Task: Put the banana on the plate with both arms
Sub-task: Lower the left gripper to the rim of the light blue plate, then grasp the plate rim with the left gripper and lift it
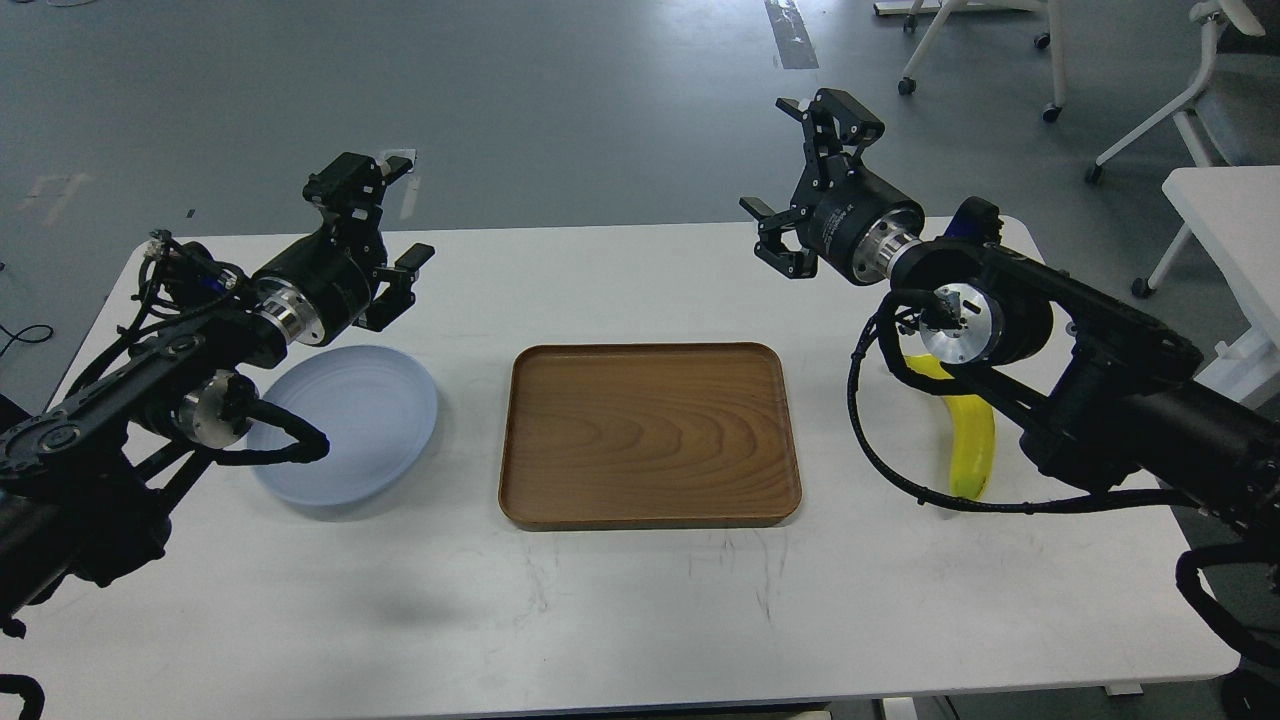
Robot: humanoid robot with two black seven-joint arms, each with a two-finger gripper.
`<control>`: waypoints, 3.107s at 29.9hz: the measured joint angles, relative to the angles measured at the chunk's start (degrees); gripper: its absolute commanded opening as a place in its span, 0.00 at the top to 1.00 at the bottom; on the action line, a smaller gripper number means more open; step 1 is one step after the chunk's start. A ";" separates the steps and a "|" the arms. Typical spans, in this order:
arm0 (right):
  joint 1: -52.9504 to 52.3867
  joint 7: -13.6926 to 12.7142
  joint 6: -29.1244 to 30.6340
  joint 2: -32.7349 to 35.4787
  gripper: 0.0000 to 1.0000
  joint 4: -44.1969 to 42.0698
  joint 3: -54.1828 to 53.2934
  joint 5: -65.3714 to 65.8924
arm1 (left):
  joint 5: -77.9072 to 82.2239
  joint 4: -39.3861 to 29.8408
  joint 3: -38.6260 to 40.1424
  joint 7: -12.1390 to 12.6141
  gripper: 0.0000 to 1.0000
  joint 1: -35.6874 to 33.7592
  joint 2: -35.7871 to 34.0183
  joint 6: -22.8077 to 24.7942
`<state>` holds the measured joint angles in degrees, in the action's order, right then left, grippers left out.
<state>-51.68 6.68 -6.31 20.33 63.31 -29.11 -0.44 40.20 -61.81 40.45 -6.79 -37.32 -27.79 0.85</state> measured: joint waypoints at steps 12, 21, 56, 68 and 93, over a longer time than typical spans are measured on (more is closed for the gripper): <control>0.75 0.00 0.16 2.67 0.00 -0.29 -0.23 0.00 | 38.55 -3.70 -13.76 -0.17 0.02 0.24 -9.61 -8.96; 0.87 0.02 0.14 4.85 0.00 -0.08 -0.22 0.00 | 43.02 -2.64 -25.76 -0.08 0.02 1.22 -14.77 -17.75; 1.06 0.09 -0.16 4.89 0.00 -0.21 -0.15 0.00 | 38.55 7.66 -31.67 -5.05 0.03 8.53 -15.92 -21.50; 1.06 0.09 -0.20 4.89 0.00 -0.30 -0.15 0.02 | 36.44 9.55 -31.66 -5.08 0.33 8.89 -14.70 -19.99; 1.65 0.29 -0.28 5.07 0.00 -0.30 -0.35 0.00 | 35.48 11.59 -31.67 -7.31 1.00 8.64 -14.23 -18.75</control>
<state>-50.03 6.98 -6.59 25.40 63.02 -29.47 -0.44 75.68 -50.22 8.79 -14.11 -28.68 -42.02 -17.90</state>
